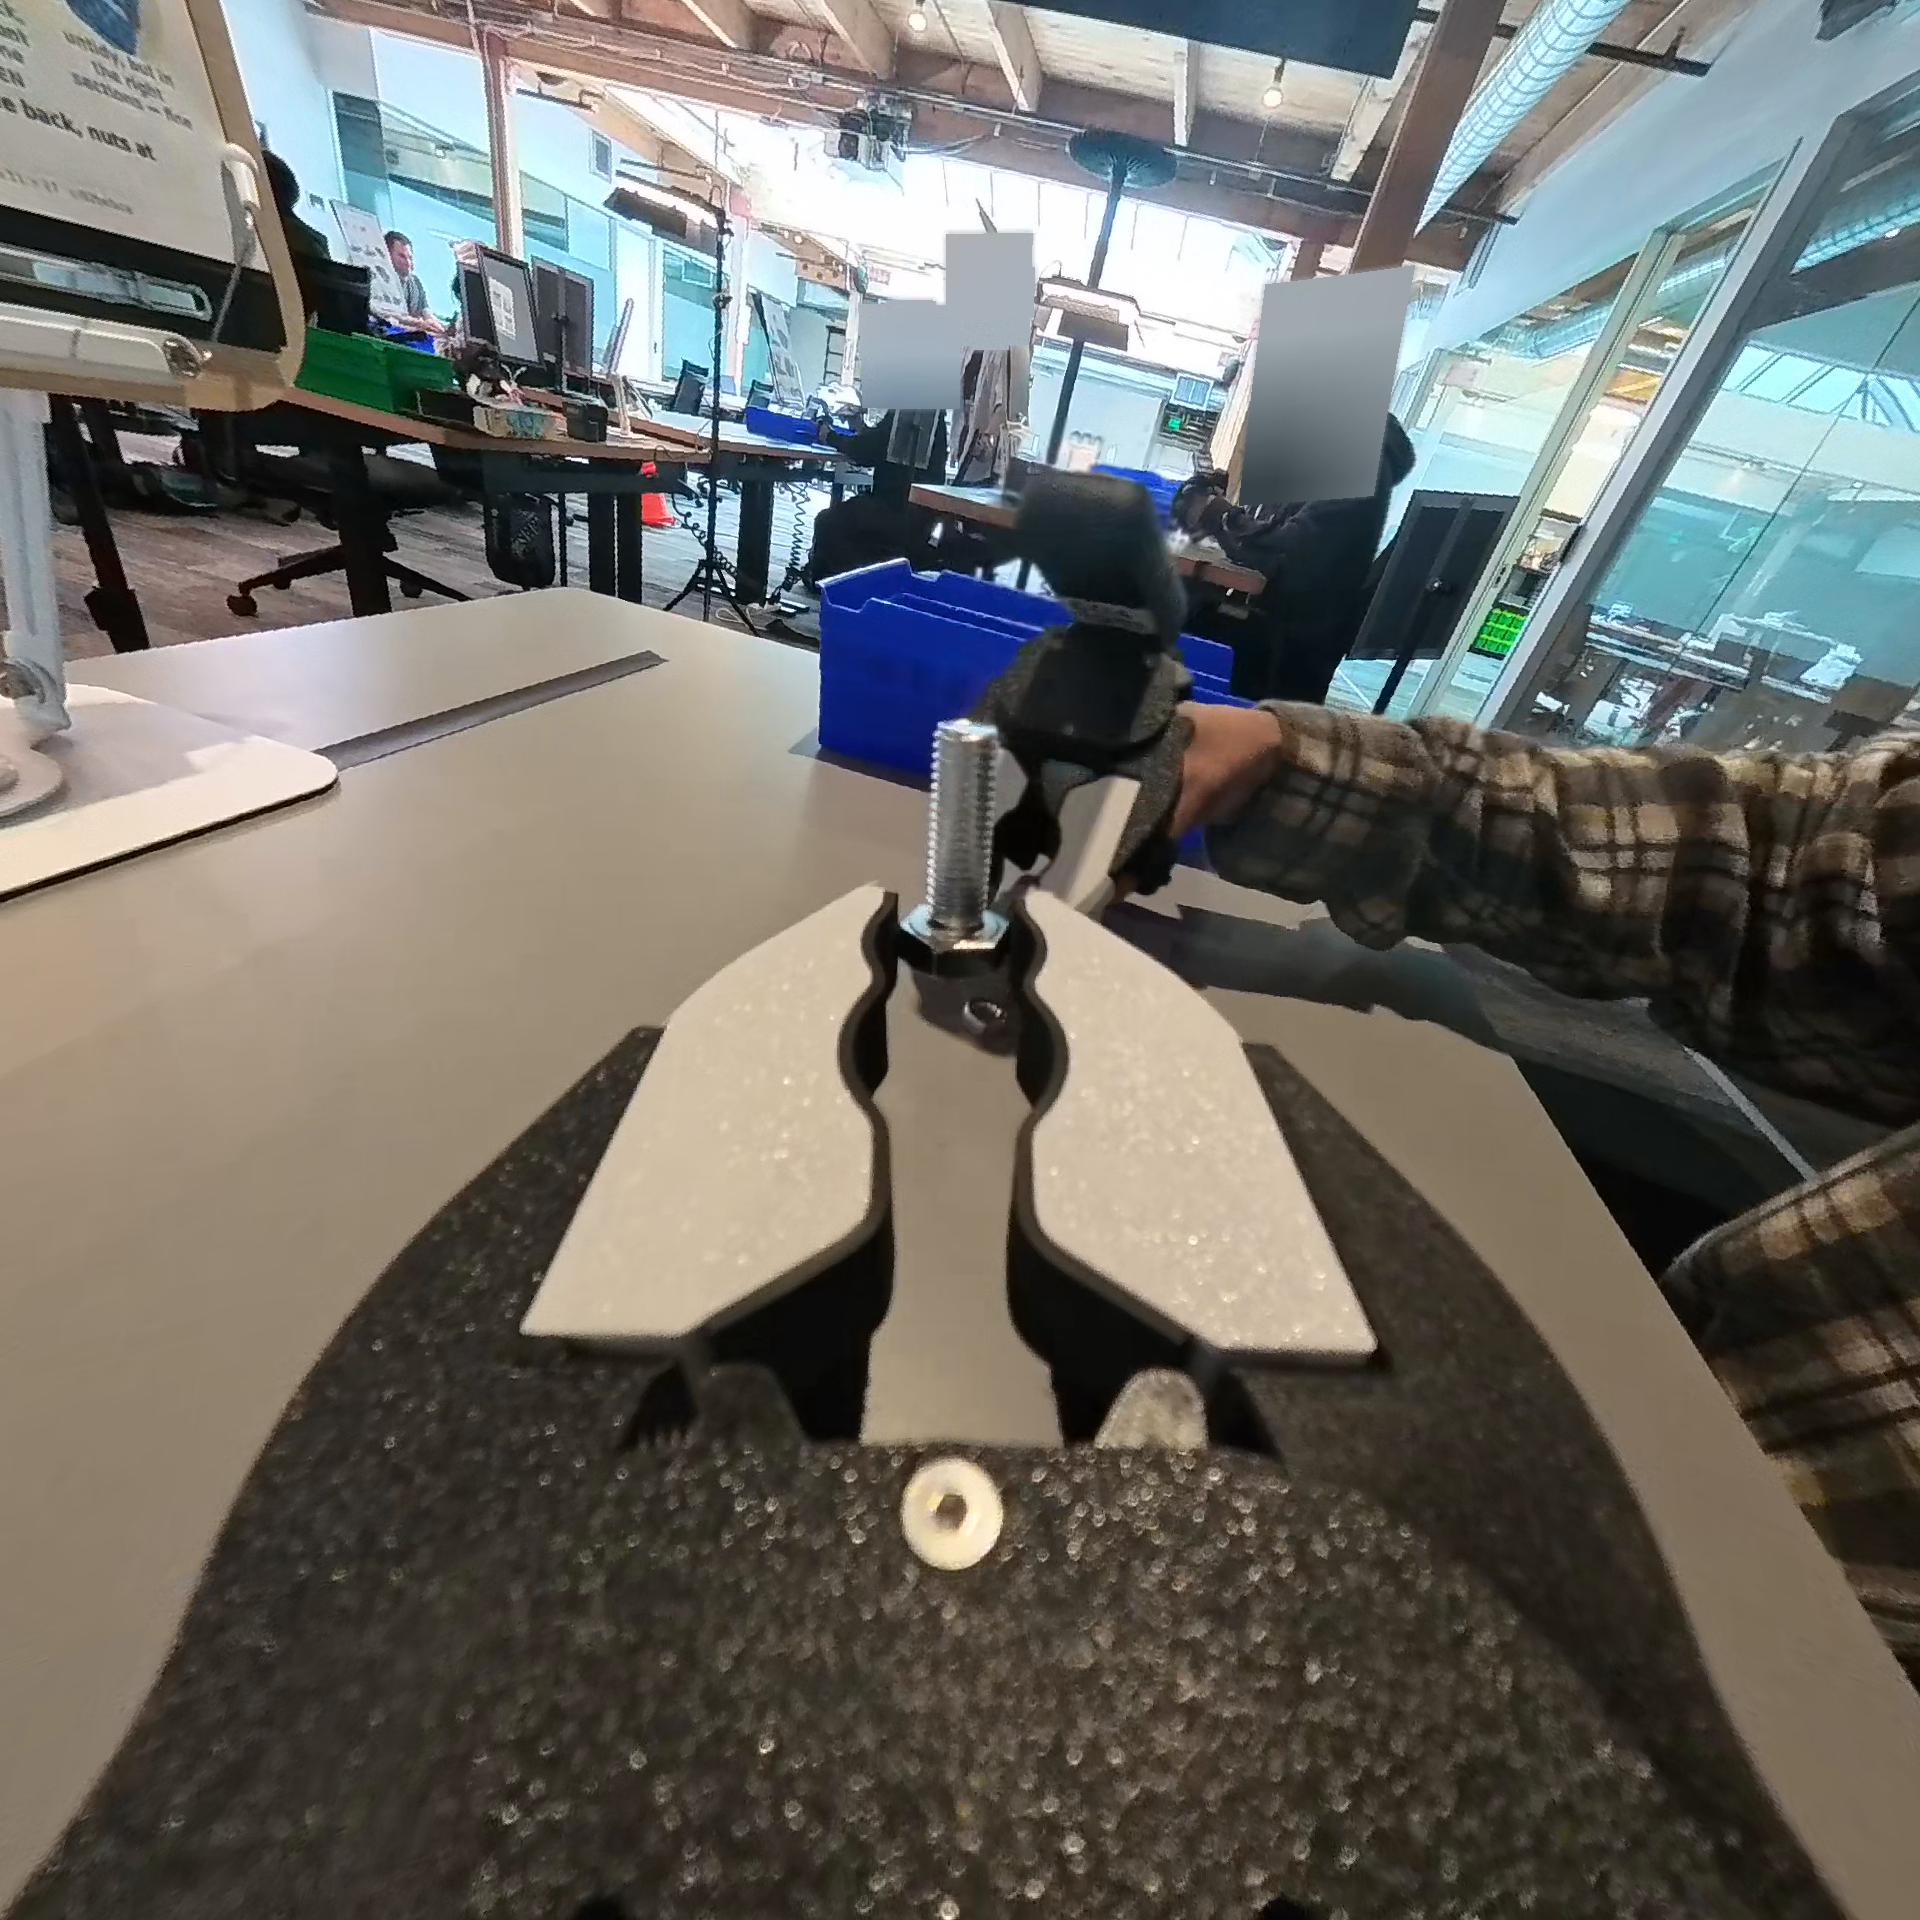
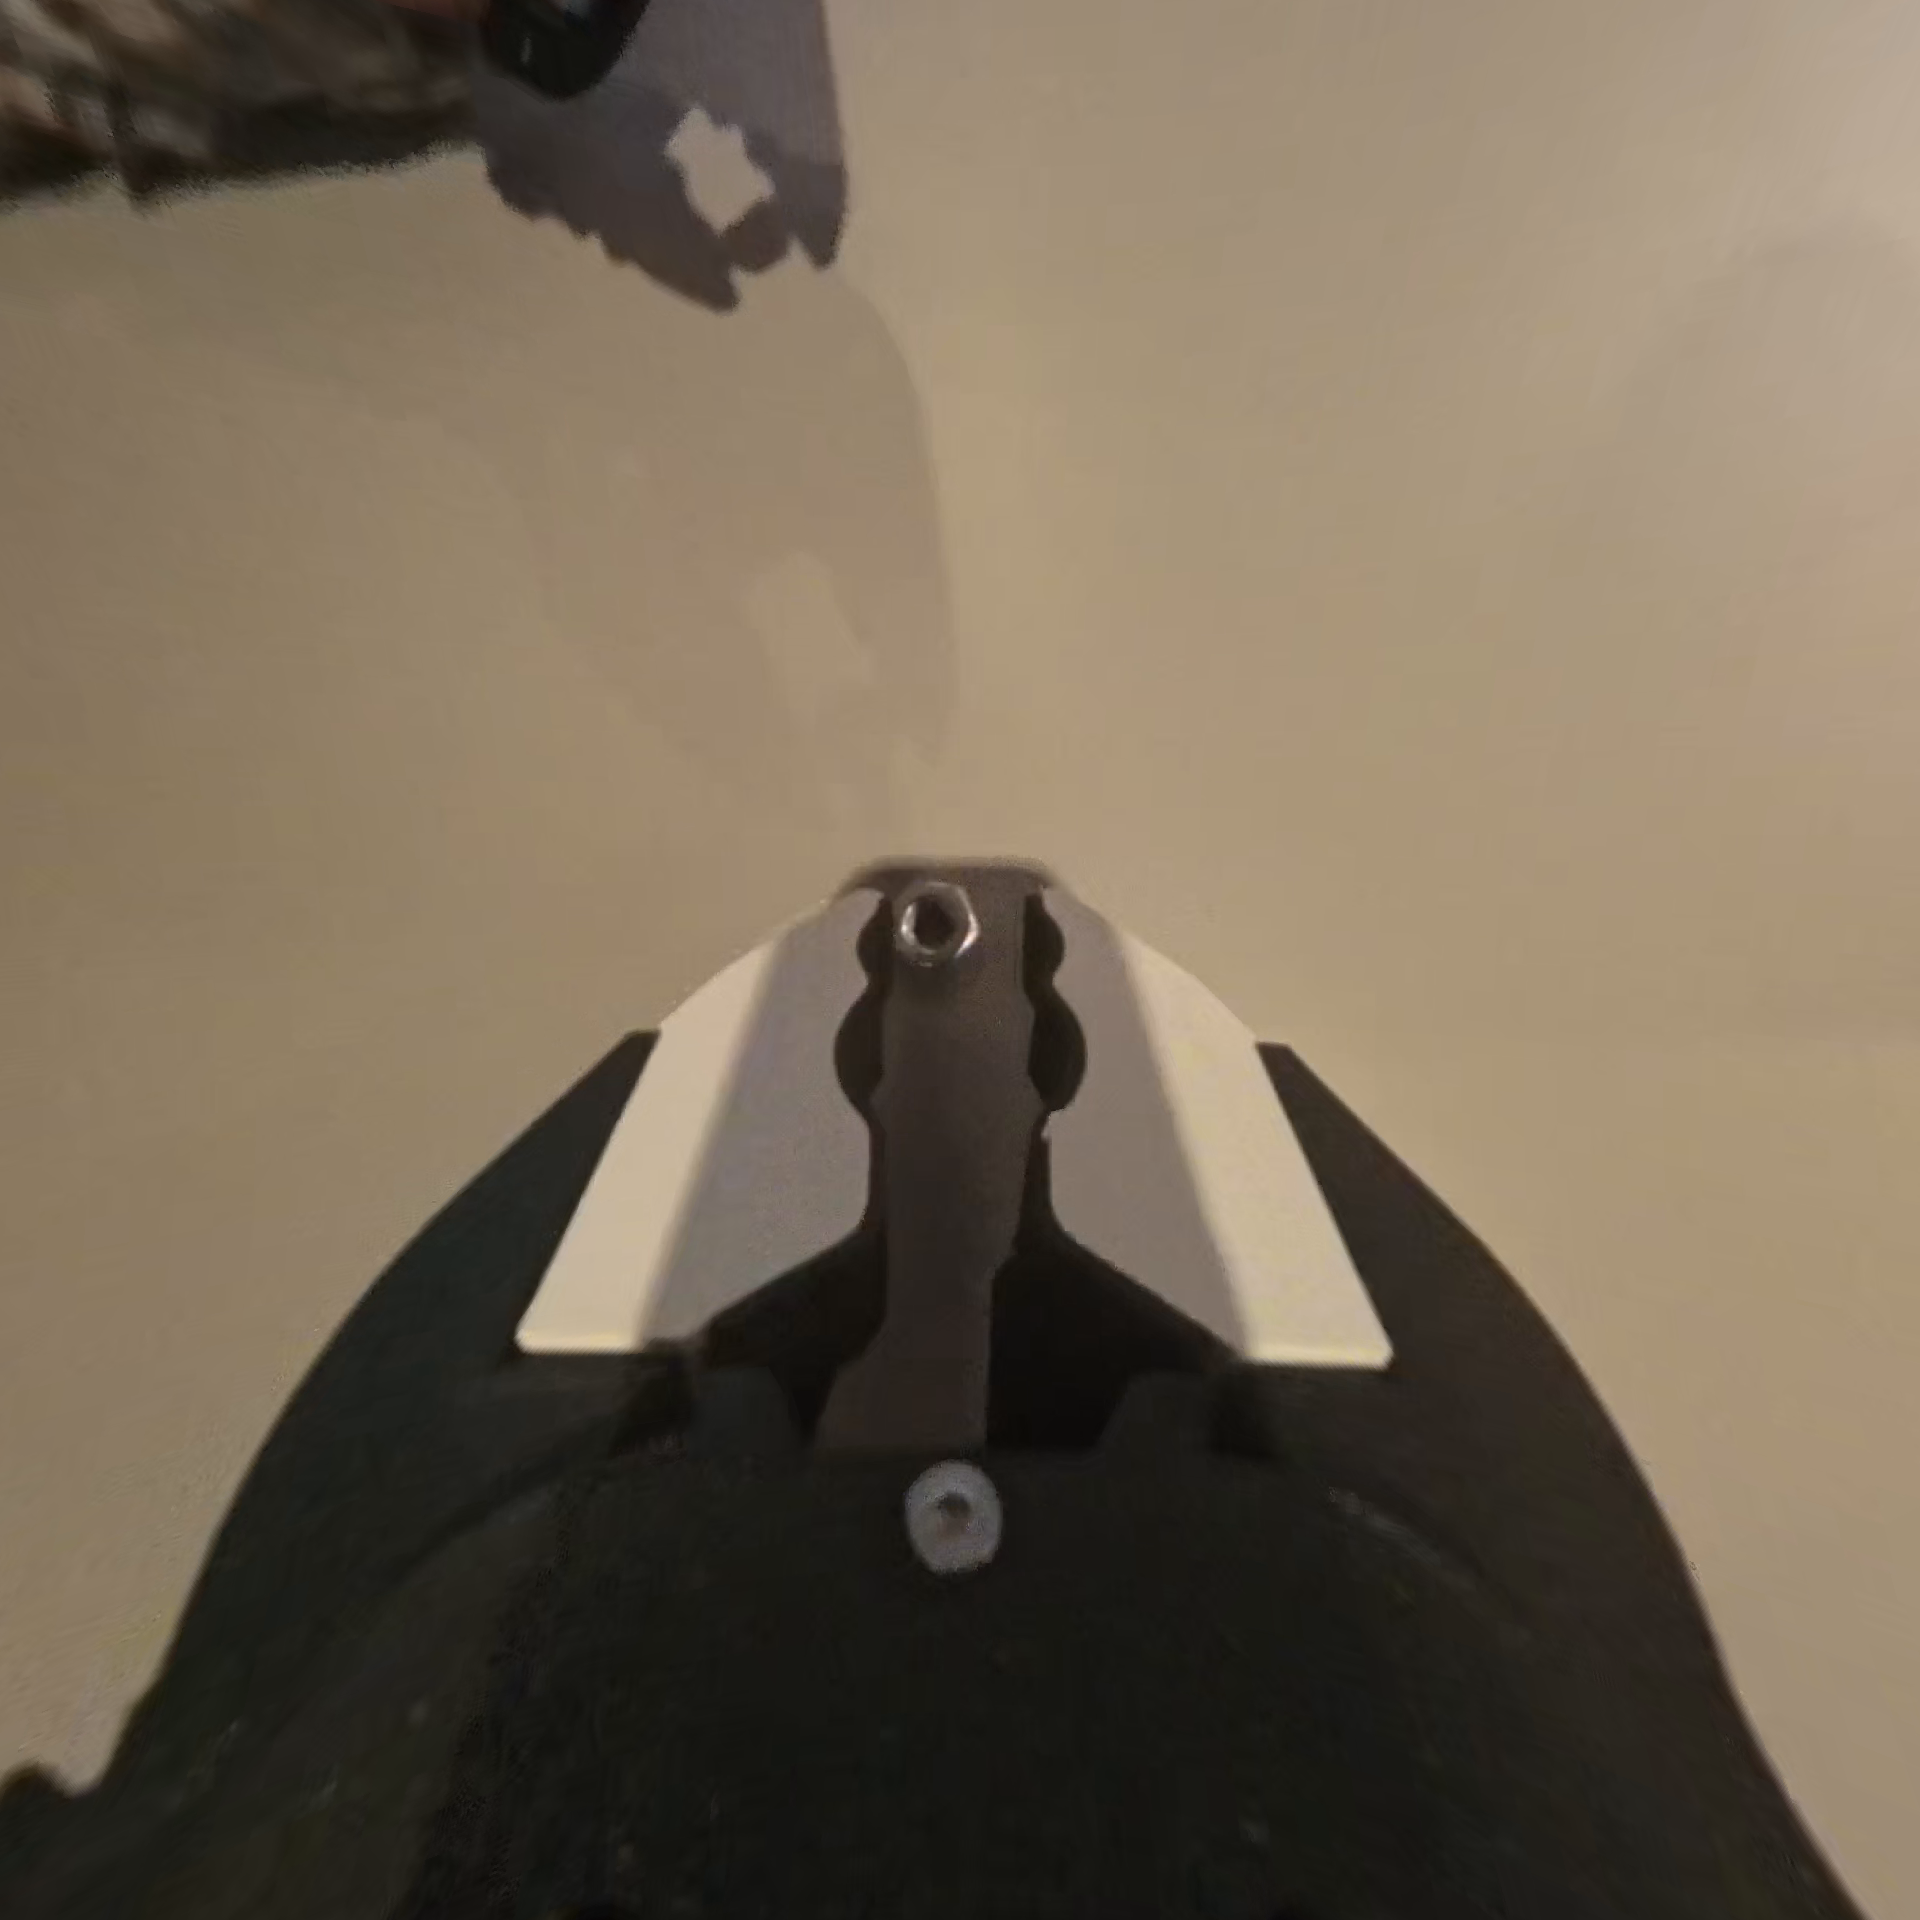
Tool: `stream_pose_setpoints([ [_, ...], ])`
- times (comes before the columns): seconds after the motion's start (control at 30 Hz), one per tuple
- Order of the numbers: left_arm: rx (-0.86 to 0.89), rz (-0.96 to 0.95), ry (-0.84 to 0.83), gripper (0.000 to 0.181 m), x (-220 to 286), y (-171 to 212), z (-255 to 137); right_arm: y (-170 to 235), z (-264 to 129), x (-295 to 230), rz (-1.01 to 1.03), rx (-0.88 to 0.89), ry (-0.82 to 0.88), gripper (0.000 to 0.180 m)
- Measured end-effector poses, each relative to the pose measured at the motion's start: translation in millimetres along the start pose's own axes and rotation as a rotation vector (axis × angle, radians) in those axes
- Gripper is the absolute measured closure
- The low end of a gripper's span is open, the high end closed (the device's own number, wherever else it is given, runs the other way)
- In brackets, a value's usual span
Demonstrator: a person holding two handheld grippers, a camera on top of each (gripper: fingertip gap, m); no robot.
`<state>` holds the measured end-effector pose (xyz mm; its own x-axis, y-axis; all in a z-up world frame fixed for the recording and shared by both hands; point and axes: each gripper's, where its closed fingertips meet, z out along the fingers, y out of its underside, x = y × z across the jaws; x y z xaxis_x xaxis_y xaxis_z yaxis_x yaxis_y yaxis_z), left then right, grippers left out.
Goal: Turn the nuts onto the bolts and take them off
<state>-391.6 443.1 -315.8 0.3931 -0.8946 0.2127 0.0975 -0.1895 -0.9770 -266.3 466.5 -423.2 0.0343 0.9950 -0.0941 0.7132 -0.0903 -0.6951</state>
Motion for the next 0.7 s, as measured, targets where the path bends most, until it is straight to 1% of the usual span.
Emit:
stream_pose_setpoints([
  [0.1,-0.005,0.001,0.0,0.161,-0.1,1.3,0.9,9.7,4.6,-3.9,-0.164,-0.109,0.078,0.151],
  [0.13,-0.011,0.003,0.0,0.161,0.3,2.3,1.6,11.8,6.5,-4.5,-0.197,-0.14,0.092,0.148],
  [0.2,-0.024,0.013,-0.001,0.161,1.2,4.8,3.1,12.0,9.9,-5.2,-0.227,-0.173,0.096,0.148],
  [0.57,-0.047,0.025,-0.012,0.161,-1.6,8.2,2.8,12.3,14.4,-3.6,-0.198,-0.317,0.008,0.162],
  [0.7,-0.08,0.049,-0.015,0.161,-1.1,13.0,4.5,9.6,10.4,-3.5,-0.205,-0.356,-0.012,0.163],
])
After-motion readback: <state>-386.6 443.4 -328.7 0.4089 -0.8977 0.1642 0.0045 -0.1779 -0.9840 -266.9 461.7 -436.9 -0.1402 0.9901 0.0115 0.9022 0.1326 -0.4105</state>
